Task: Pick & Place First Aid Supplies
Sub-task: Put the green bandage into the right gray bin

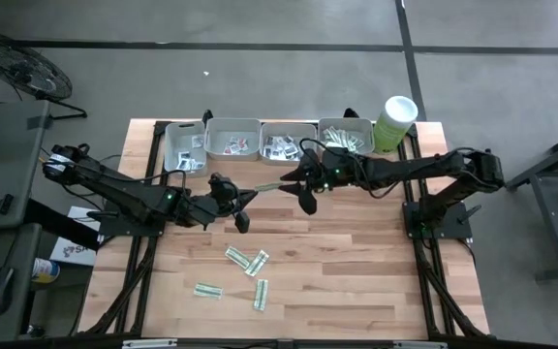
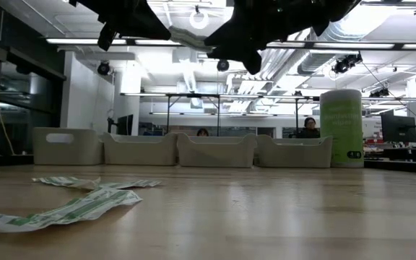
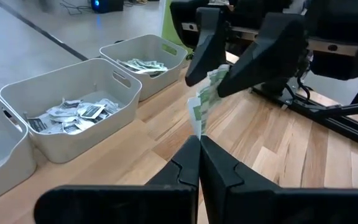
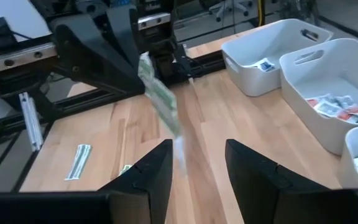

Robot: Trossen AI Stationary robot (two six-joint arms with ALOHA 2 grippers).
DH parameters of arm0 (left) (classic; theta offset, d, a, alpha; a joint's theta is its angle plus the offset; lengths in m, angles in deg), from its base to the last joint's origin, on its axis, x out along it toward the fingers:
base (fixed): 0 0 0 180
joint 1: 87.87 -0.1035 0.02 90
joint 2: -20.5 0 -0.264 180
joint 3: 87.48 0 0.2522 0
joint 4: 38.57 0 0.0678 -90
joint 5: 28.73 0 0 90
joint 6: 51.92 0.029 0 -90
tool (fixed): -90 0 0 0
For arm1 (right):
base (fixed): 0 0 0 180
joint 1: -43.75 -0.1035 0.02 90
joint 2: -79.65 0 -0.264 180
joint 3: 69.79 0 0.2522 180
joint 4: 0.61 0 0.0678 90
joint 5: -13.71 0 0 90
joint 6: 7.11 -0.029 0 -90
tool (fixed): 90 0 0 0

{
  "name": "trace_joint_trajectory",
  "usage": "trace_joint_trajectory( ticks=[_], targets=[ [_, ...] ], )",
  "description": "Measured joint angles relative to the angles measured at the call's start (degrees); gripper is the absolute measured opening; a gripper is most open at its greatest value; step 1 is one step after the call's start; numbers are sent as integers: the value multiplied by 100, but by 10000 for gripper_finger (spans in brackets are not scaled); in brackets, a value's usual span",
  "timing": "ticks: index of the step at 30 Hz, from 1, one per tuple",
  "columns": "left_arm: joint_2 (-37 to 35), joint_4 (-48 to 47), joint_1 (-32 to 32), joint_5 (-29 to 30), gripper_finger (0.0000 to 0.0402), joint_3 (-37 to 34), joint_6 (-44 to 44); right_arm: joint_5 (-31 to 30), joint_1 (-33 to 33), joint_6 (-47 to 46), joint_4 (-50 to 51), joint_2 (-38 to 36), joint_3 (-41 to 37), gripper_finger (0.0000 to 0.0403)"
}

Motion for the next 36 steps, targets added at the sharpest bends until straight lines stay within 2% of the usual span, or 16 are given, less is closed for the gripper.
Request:
trace_joint_trajectory(
  ticks=[8,12,18,25,30,36],
  targets=[
    [0,-2,0,-2,0,0,3,238,13,-4,-57,2,0,133],
    [0,-1,0,-3,0,0,3,327,17,-29,-140,2,0,97],
    [0,0,0,-4,0,0,1,337,17,-46,-136,4,0,12],
    [0,-14,2,25,6,0,7,324,17,-192,-105,4,0,2],
    [0,-44,2,44,42,0,275,264,17,-276,1,4,0,1],
    [-170,-272,2,119,124,8,291,-31,113,-428,412,-39,0,1]
  ],
)
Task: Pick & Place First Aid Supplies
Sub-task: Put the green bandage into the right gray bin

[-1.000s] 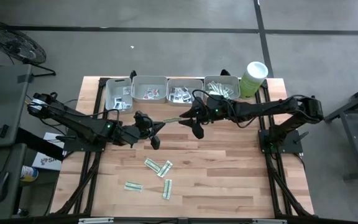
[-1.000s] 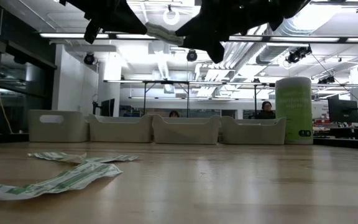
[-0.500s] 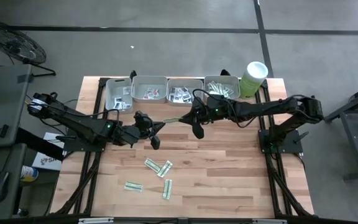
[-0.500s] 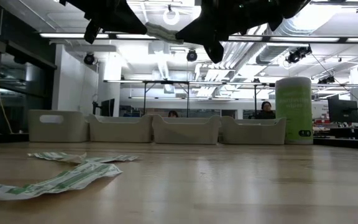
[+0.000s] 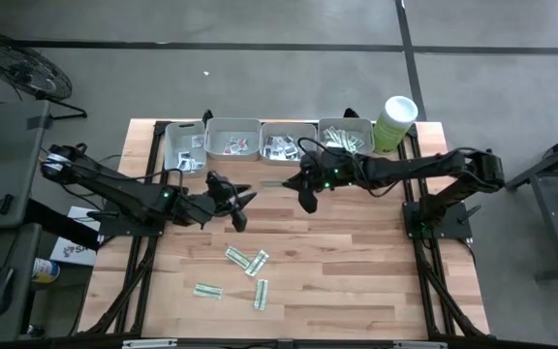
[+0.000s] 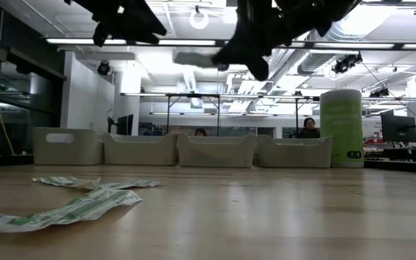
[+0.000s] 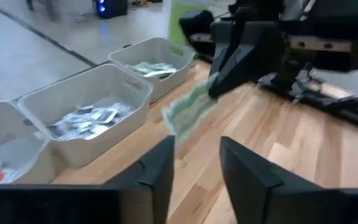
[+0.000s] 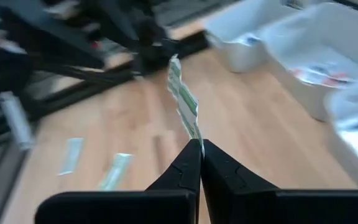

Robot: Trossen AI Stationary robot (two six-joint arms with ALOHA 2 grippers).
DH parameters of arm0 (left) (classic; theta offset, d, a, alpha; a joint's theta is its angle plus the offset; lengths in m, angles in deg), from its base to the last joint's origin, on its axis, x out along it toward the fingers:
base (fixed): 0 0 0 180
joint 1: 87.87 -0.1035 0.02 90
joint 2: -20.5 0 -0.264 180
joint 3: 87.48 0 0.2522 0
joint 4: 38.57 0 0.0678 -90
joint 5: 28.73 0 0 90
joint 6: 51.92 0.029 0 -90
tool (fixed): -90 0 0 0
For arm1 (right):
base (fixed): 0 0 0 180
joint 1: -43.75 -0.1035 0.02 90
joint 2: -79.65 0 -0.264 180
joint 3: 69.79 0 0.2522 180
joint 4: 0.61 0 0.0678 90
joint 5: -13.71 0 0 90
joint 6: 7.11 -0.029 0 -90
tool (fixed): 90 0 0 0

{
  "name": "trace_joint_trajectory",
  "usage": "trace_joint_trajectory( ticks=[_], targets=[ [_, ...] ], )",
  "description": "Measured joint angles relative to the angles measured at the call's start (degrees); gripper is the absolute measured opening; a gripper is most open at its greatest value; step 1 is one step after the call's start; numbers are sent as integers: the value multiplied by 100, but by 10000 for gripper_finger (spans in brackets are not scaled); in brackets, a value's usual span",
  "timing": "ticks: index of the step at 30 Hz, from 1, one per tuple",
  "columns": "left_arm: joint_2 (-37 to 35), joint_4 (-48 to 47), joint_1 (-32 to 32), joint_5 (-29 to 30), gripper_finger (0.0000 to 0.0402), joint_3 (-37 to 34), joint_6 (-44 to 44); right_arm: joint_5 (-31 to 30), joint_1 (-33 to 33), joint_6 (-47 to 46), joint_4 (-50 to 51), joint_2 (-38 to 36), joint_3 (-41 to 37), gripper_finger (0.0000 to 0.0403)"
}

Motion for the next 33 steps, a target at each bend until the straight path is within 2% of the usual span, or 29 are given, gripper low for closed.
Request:
trace_joint_trajectory(
  ticks=[5,12,14,17,26,33],
  targets=[
    [-437,-610,2,84,169,0,-323,-608,300,-162,920,-309,1,0],
    [-939,-1461,4,87,170,3,-933,-1712,1082,-286,2744,-867,2,0],
    [-1008,-1715,4,74,168,0,-1037,-1842,1361,-283,3060,-885,2,0],
    [-1006,-1794,4,76,167,-2,-1108,-1774,1792,-233,3458,-817,0,0],
    [-949,-1877,2,43,167,-4,-1239,-1525,2850,-105,3629,-708,0,0],
    [-947,-2012,2,41,167,-4,-1264,-673,3385,-111,3588,-708,-410,0]
  ],
)
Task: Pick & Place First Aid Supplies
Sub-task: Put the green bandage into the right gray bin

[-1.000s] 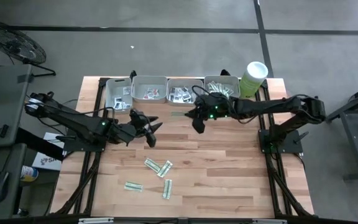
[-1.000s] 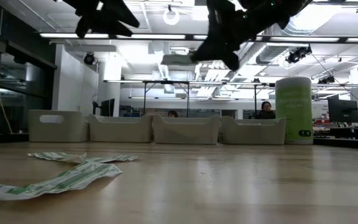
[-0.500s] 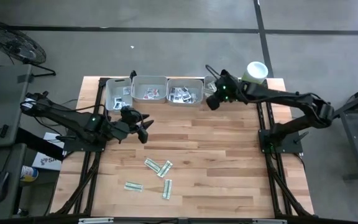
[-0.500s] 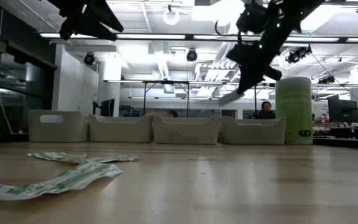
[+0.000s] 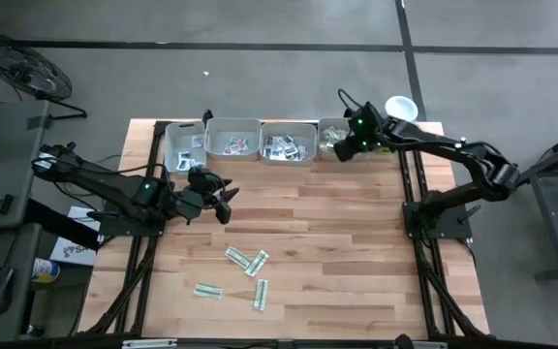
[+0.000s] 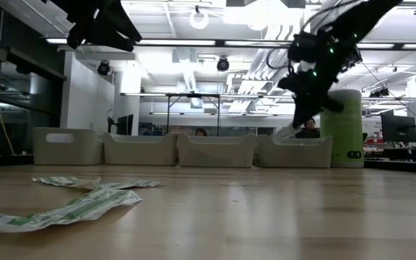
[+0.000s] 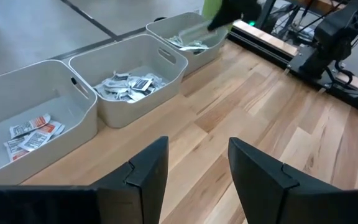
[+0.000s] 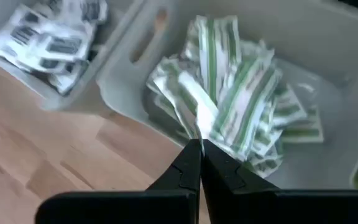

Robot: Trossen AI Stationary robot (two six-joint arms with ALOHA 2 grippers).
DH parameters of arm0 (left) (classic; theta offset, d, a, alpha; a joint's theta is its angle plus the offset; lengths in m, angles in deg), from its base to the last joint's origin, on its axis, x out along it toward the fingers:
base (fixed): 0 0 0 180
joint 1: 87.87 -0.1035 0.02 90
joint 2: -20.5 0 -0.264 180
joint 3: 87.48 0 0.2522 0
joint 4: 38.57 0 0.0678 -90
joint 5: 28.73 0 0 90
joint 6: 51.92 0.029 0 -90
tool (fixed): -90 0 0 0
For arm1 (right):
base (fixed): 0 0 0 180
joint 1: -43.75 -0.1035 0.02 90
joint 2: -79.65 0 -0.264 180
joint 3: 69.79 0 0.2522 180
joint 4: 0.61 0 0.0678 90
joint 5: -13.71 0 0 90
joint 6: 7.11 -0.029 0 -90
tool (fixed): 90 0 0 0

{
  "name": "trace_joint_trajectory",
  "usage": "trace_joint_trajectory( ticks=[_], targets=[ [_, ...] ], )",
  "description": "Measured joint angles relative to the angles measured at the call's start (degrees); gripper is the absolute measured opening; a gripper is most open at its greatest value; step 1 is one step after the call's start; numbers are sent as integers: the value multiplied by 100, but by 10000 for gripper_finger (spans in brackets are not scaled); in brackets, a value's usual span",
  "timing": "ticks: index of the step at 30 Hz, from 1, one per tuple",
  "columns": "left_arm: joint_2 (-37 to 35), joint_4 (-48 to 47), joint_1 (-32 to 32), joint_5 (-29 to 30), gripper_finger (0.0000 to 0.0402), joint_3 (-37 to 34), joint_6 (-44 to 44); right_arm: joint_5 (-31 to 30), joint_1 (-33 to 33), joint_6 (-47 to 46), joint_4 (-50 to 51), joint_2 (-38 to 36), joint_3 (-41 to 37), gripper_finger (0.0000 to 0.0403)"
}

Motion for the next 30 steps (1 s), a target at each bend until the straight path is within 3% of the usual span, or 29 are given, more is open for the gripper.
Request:
trace_joint_trajectory(
  ticks=[8,14,21,25,30],
  targets=[
    [0,-21,0,58,167,0,2,364,243,-55,-986,2,-927,0],
    [0,-45,0,58,167,0,0,28,239,-6,-1254,2,-976,0],
    [0,-85,0,56,167,0,0,140,239,-4,-1522,2,-974,5],
    [0,-121,0,20,167,0,-2,150,239,-1,-1531,2,-974,37],
    [0,-157,0,-30,167,-2,-18,289,239,-106,-1718,2,-966,109]
  ],
)
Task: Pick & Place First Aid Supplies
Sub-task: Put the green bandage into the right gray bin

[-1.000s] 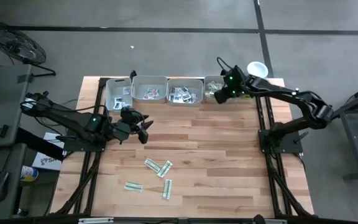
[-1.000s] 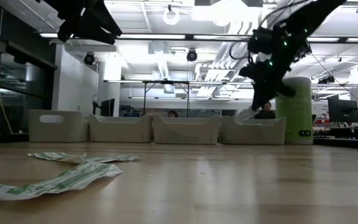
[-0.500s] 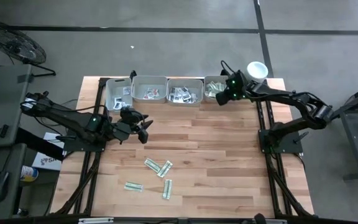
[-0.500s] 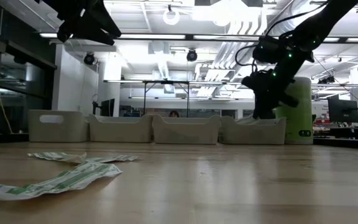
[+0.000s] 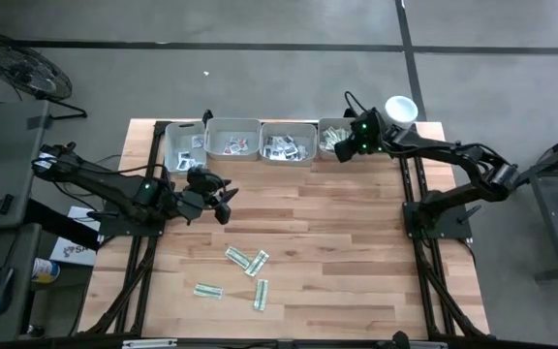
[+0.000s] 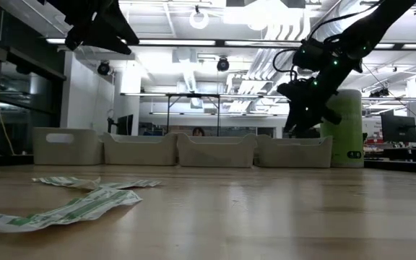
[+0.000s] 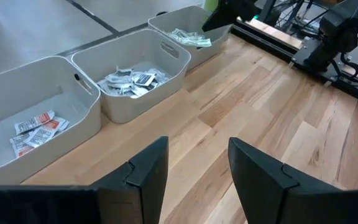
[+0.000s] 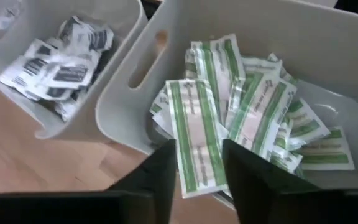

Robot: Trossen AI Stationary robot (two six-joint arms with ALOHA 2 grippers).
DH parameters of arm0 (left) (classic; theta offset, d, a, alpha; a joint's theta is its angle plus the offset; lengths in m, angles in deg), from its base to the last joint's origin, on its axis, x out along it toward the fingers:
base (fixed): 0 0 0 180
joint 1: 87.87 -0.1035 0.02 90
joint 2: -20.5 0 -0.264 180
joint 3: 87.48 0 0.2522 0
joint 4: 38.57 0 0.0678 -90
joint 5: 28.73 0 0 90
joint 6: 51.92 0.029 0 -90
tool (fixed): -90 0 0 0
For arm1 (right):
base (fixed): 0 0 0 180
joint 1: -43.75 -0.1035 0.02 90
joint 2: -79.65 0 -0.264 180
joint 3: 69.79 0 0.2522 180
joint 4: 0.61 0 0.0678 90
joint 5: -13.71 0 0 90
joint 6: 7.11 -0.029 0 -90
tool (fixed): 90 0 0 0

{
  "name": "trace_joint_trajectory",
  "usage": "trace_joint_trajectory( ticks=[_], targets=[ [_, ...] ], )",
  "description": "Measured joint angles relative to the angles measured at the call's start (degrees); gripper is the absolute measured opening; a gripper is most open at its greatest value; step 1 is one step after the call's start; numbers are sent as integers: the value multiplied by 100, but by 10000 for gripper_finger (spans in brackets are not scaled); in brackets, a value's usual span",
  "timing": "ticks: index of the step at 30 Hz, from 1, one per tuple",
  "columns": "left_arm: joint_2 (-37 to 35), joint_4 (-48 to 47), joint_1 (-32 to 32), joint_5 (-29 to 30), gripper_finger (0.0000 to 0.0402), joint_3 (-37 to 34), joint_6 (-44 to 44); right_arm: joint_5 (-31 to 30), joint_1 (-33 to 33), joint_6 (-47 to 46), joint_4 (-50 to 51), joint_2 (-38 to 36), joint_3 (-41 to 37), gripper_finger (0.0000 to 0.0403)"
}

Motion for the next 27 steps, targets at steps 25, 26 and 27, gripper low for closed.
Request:
trace_joint_trajectory(
  ticks=[25,26,27],
  targets=[
    [1282,-1594,0,-3928,167,-262,-3308,1056,-1158,90,173,0,1652,200],
    [1318,-1522,6,-4153,167,-260,-3380,1056,-1212,111,273,0,1714,200],
    [1339,-1553,23,-4391,167,-260,-3508,1057,-1261,122,388,0,1764,200]
  ],
)
